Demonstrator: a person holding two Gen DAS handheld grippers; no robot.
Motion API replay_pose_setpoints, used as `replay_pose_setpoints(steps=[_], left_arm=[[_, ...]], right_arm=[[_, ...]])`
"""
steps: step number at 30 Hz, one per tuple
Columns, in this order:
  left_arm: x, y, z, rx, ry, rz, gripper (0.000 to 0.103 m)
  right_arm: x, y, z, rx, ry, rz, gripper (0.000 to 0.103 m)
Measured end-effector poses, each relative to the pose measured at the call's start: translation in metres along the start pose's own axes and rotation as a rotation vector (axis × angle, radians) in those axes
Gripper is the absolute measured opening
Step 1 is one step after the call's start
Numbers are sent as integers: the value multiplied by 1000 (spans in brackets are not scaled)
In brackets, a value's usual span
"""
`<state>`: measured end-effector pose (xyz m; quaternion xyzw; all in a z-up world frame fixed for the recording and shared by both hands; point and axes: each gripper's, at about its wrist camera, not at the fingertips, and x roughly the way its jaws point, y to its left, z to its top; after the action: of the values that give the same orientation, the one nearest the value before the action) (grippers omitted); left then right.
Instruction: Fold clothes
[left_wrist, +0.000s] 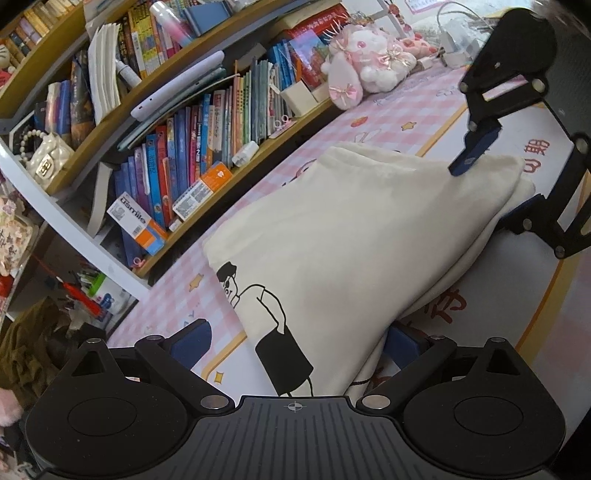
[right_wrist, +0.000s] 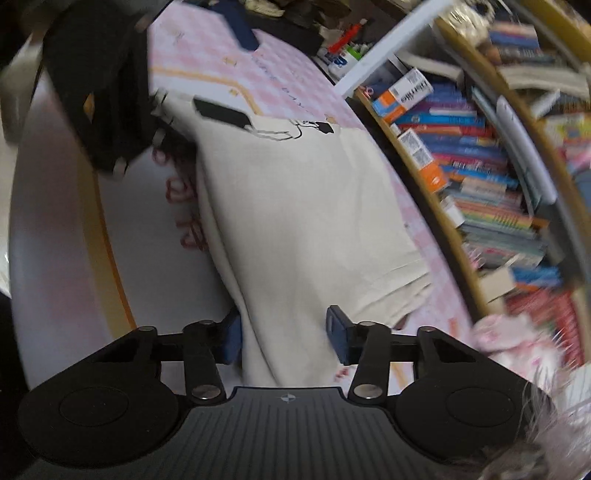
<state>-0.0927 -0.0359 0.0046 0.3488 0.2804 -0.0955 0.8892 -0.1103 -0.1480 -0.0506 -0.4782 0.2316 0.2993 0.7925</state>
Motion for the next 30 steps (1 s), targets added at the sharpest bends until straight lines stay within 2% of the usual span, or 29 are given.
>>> replay_pose_setpoints(steps=[4, 5, 8, 11, 13, 17, 19, 21, 27, 30], left_arm=[[0, 0, -2, 18, -1, -10, 99], [0, -2, -3, 39, -3, -13, 99], [-4, -9, -7, 116, -14, -23, 99], [-9, -17, -13, 188, -53, 20, 92], [-9, -21, -15, 230, -50, 38, 77], [-4, -28, -22, 311, -18, 40, 60], [-2, -28, -26, 335, -14, 44, 45], [-1, -28, -30, 357, -10, 48, 38], [-1, -34, -36, 438, -13, 12, 26], [0, -36, -37, 459, -7, -3, 21]], right_arm=[[-1, 9, -6, -99, 12, -28, 25], [-4, 5, -4, -85, 8, -27, 15], [-11, -5, 1, -39, -4, -23, 8], [-18, -16, 7, 6, -17, -18, 7], [-22, -23, 12, 26, -26, -21, 7], [-26, -34, 20, 28, -38, -34, 7], [-27, -35, 19, 26, -36, -32, 7], [-28, -35, 17, 21, -34, -27, 7], [-25, -19, 4, -21, -17, -16, 8], [-16, -7, -5, -41, 12, -11, 14]])
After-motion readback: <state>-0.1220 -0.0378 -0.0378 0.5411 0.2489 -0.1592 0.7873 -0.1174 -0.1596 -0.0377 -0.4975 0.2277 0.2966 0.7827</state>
